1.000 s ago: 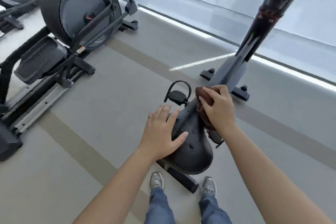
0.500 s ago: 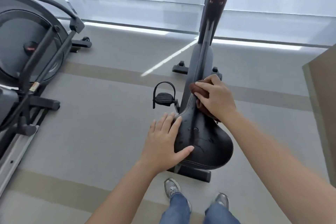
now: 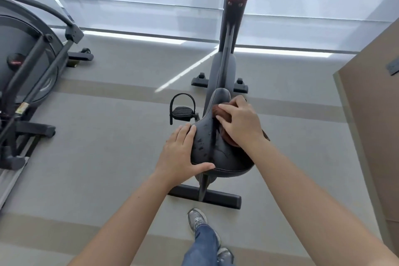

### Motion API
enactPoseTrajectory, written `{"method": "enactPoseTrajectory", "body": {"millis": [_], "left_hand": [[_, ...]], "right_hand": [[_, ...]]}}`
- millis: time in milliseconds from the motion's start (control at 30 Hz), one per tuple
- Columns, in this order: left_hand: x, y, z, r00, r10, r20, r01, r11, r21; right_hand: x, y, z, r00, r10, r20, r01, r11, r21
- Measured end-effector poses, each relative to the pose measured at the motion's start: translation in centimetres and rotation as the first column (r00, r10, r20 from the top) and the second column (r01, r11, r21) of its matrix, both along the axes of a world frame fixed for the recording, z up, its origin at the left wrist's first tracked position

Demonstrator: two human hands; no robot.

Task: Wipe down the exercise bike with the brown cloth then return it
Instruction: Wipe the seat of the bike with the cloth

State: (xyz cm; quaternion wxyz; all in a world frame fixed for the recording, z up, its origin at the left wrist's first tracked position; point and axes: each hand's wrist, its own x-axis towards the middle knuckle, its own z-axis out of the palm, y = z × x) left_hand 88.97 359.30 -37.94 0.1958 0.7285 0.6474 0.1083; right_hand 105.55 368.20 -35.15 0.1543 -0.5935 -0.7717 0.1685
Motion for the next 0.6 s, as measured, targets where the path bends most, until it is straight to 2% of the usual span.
{"method": "enactPoseTrajectory", "body": {"millis": [100,200,300,400,500,600], "left_hand": [[-0.1,0.1,-0.2,1.000,0.010,0.019,-0.010,1.000,-0.004],[0.0,0.1,-0.3,0.998,0.027,0.058,-0.026,1.000,-0.012],[-0.1,0.3,-0.4,0.995,0.040,0.087,-0.039,0.999,-0.007],[-0.3,0.8,-0.5,0.995,0.030,0.097,-0.030,1.000,0.000],[-0.8,1.0,-0.7,0.994,-0.011,0.111,0.009,1.000,0.024],[-2.2,1.3,-0.8,0.984,-0.101,0.146,0.096,0.995,0.038]], "right_hand": [[1.1,-2.4,0.1,0.999,0.039,-0.004,-0.039,0.999,-0.017],[2.9,-8.0,0.4,0.995,0.076,-0.063,-0.074,0.997,0.031],[2.2,-10.0,0.0,0.998,-0.004,-0.066,0.008,0.998,0.070],[-0.4,-5.9,-0.6,0.995,-0.095,-0.028,0.097,0.991,0.093],[-3.0,-0.1,-0.5,0.984,-0.175,-0.011,0.175,0.984,0.027],[-3.9,0.9,-0.4,0.985,-0.168,0.031,0.167,0.985,0.028]]}}
